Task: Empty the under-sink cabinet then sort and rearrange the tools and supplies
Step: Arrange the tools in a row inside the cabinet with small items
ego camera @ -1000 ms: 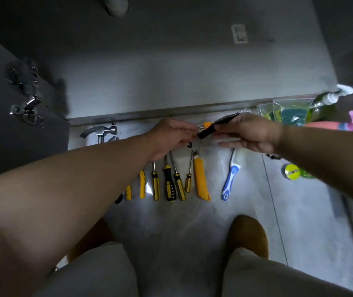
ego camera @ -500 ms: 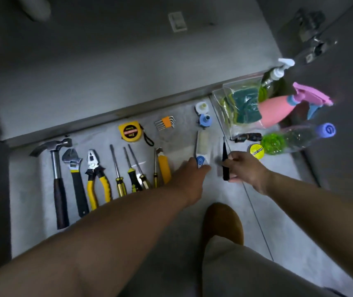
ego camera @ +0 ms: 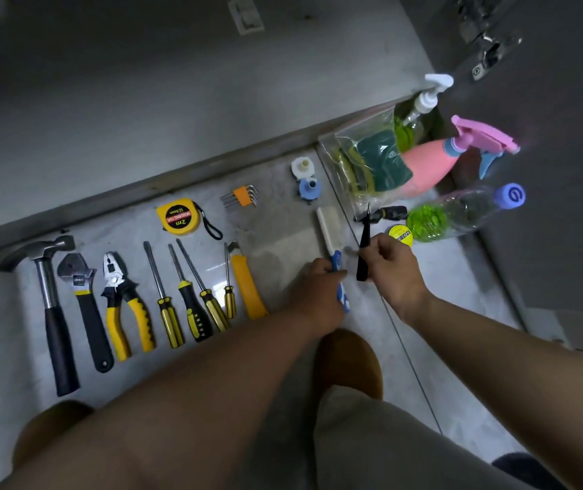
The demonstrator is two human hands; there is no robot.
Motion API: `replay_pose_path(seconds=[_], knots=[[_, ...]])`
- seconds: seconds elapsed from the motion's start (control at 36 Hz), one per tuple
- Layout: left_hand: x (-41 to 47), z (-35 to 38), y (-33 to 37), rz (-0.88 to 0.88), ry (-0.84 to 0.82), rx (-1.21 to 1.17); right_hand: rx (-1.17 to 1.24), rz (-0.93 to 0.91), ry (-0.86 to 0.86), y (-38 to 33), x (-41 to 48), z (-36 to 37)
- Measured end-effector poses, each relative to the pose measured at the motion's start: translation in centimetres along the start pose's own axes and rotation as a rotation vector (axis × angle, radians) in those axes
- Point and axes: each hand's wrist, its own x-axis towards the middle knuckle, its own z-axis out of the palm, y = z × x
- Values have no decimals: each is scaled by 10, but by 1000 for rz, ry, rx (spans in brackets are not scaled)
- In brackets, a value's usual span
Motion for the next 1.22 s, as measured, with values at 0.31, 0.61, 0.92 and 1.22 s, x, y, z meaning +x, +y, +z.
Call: replay_pose_path(seconds=[0.31,0.61,0.92,1.22], knots=[[0,-27,-20,-48,78,-203,-160,-130,-131,-3,-2,23],[-14,-136,-70,-31,396,594,-636,-279,-418,-16,-9,74],[3,-150,-76,-40,193,676,-702,-317,-418,-21,-1,96],[6,-164,-76,-49,165,667,-688,-324,-385,-40,13,102]])
